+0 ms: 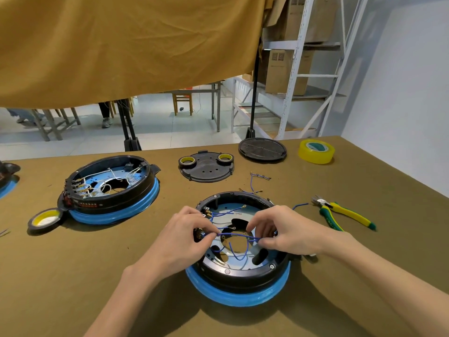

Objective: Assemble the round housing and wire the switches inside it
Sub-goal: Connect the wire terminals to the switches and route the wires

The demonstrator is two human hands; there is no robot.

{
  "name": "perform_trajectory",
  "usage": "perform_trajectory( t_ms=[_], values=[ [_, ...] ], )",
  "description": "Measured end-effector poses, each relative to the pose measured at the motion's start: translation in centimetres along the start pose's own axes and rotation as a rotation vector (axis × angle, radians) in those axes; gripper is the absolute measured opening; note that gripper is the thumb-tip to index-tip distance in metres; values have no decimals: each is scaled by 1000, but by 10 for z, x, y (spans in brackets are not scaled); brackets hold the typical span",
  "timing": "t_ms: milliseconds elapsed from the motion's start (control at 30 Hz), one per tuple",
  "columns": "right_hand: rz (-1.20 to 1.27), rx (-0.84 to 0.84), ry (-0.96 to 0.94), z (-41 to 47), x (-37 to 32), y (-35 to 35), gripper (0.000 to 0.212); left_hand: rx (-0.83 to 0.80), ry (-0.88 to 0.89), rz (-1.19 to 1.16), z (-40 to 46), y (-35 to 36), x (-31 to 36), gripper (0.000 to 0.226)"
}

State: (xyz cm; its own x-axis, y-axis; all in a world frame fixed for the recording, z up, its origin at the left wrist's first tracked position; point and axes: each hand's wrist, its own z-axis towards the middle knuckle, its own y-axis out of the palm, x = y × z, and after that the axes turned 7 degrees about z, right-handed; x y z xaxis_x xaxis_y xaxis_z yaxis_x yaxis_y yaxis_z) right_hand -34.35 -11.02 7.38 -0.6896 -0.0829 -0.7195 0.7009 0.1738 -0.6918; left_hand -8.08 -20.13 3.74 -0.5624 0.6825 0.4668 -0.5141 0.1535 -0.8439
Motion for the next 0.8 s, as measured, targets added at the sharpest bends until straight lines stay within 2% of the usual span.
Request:
perform_trajectory(
  t_ms=[233,433,600,800],
  values=[
    [28,-57,-22,-2,2,-6,28,36,25,8,-2,-1,0,14],
    [59,-30,19,6,-6,-4,16,64,37,-5,-4,-2,-2,25],
    [4,-47,37,11,-9,-4,16,236,-14,-224,-13,4,-12,48],
    [-27,-184,100,23,-15,-12,16,322,-113,-569,-14,14,-16,39]
  ],
)
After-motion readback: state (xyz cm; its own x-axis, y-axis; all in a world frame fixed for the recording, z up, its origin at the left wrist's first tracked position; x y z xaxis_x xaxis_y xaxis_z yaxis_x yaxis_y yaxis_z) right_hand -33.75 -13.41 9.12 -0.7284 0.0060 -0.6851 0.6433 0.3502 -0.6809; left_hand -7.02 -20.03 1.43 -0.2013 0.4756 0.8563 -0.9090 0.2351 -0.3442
